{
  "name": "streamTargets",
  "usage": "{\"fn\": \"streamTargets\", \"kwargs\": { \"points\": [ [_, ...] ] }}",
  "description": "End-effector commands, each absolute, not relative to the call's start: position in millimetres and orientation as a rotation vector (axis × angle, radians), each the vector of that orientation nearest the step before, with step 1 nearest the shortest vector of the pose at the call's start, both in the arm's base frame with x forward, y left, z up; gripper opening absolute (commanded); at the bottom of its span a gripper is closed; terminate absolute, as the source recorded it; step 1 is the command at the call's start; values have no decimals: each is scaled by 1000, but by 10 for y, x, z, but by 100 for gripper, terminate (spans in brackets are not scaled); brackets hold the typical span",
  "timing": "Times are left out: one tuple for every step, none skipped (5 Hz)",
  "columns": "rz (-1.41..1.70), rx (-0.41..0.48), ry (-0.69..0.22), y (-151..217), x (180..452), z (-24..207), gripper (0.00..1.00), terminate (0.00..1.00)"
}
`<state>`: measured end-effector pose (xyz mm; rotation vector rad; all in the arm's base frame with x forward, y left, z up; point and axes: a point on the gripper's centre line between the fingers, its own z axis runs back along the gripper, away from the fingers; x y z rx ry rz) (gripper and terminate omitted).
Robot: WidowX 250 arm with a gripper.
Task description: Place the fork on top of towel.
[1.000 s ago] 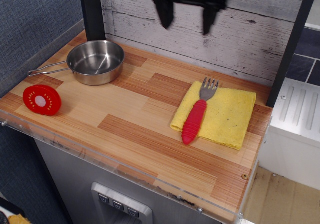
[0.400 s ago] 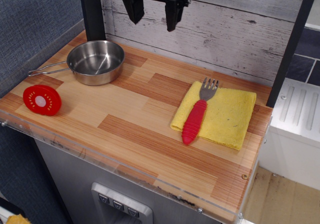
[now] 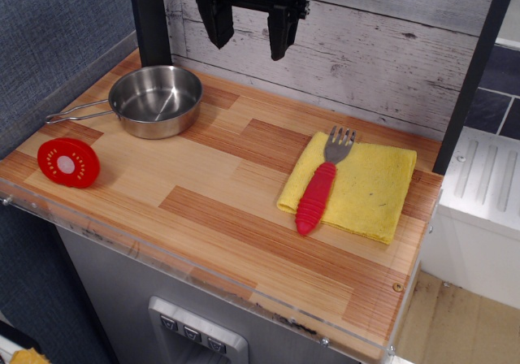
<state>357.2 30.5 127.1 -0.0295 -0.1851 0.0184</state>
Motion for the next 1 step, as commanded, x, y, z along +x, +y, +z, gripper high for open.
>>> {"fn": "streamTargets", "kwargs": {
  "points": [
    [10, -22, -211, 297, 3537, 1396, 100, 100]
  ]
}}
